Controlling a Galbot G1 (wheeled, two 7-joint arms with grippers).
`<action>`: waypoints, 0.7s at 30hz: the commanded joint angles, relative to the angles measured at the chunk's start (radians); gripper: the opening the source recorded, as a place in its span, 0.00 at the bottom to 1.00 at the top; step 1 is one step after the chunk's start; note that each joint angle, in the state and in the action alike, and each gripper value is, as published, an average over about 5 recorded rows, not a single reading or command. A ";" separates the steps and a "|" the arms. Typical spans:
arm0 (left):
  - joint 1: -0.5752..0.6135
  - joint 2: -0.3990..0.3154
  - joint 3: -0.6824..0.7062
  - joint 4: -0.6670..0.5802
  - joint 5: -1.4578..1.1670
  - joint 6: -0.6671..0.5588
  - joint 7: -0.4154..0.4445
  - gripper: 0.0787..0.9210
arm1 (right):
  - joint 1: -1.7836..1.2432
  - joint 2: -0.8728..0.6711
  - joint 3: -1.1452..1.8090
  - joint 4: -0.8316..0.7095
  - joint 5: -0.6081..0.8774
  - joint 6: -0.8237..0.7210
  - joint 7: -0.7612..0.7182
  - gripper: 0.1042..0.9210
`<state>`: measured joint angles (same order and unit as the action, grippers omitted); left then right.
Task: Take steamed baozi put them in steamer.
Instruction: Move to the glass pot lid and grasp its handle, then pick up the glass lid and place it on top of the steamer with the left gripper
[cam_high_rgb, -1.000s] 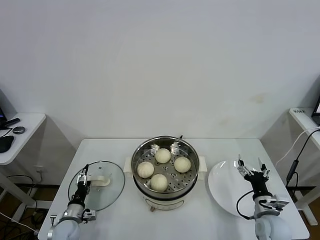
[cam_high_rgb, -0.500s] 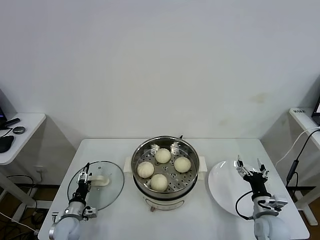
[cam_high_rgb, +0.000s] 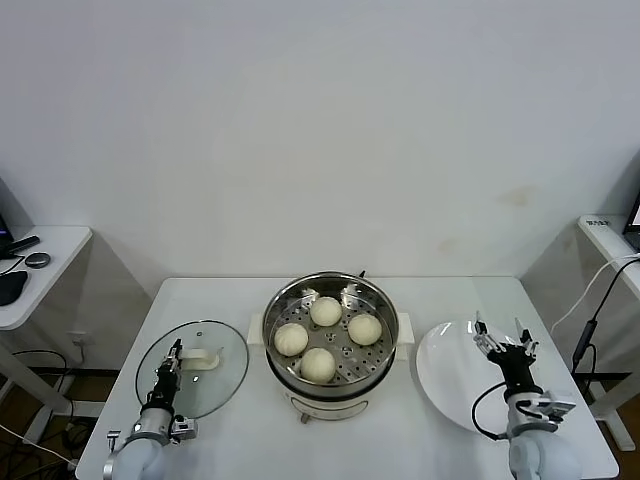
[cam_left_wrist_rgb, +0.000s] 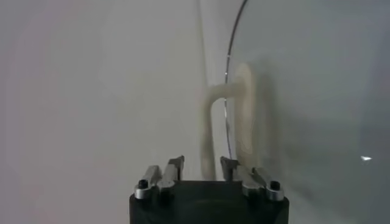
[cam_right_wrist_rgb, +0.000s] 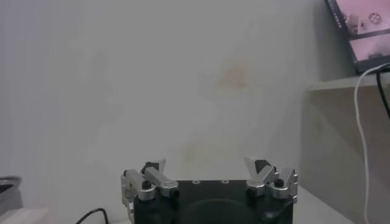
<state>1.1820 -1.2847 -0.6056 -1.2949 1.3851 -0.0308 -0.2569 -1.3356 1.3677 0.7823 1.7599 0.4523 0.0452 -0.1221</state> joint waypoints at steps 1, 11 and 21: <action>0.003 0.002 0.001 -0.014 -0.039 0.096 0.005 0.25 | 0.003 -0.001 -0.002 -0.002 -0.001 -0.001 -0.001 0.88; 0.067 0.026 0.037 -0.188 -0.082 0.257 0.022 0.13 | 0.008 -0.001 -0.008 -0.005 -0.003 0.000 -0.005 0.88; 0.095 -0.041 0.058 -0.493 0.051 0.680 0.270 0.11 | 0.011 0.002 -0.012 -0.003 -0.003 0.002 -0.009 0.88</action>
<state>1.2471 -1.2808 -0.5617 -1.5004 1.3435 0.2712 -0.1899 -1.3234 1.3688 0.7716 1.7552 0.4497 0.0458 -0.1303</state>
